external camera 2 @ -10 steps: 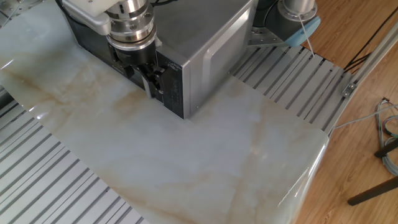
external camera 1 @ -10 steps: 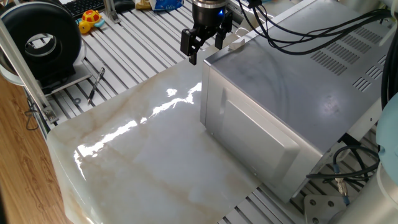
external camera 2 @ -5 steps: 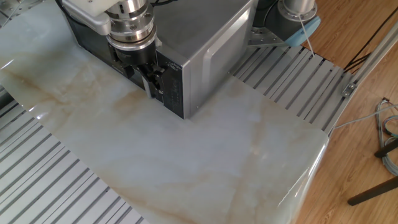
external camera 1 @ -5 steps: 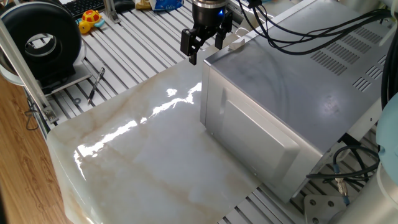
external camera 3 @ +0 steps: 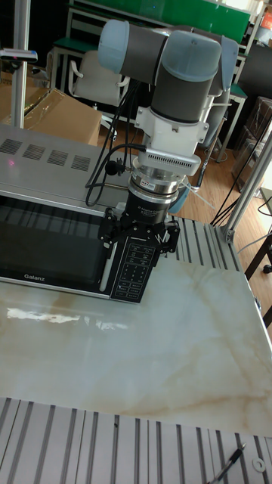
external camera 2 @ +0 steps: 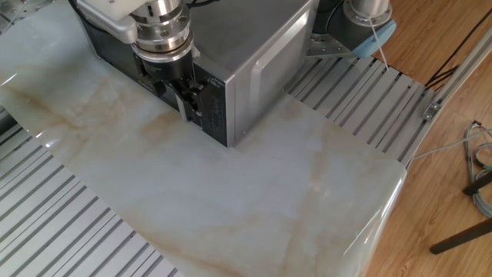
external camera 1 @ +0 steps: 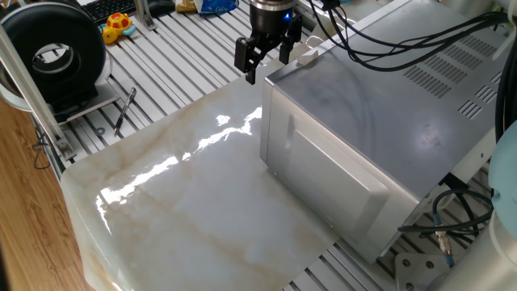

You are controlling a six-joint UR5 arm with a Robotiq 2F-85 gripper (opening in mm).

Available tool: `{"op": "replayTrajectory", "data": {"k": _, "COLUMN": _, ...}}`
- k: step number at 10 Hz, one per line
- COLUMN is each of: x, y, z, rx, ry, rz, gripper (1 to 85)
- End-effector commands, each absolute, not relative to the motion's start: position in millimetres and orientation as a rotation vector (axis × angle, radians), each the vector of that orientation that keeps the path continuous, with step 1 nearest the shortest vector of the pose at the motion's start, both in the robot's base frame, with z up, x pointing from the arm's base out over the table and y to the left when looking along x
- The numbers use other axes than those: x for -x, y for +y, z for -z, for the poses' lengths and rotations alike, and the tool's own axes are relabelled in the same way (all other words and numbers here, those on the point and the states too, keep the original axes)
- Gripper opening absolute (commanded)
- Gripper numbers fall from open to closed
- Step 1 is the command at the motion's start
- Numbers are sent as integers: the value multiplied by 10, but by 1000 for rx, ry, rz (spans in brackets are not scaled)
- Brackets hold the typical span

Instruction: Open the microwave door

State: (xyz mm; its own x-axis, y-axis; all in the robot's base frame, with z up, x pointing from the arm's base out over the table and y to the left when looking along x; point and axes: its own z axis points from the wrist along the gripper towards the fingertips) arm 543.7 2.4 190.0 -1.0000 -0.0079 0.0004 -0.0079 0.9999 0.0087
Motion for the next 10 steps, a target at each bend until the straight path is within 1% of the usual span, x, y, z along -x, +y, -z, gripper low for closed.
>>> {"op": "replayTrajectory", "data": {"k": 1, "x": -5662, "y": -101, "z": -1912, "rx": -65, "ry": -3226, "rz": -83, "gripper": 10}}
{"op": "replayTrajectory", "data": {"k": 3, "x": -5650, "y": -106, "z": -1895, "rx": -65, "ry": -3224, "rz": -127, "gripper": 10}}
{"op": "replayTrajectory", "data": {"k": 10, "x": -5586, "y": -132, "z": -1901, "rx": -135, "ry": -3202, "rz": -89, "gripper": 10}}
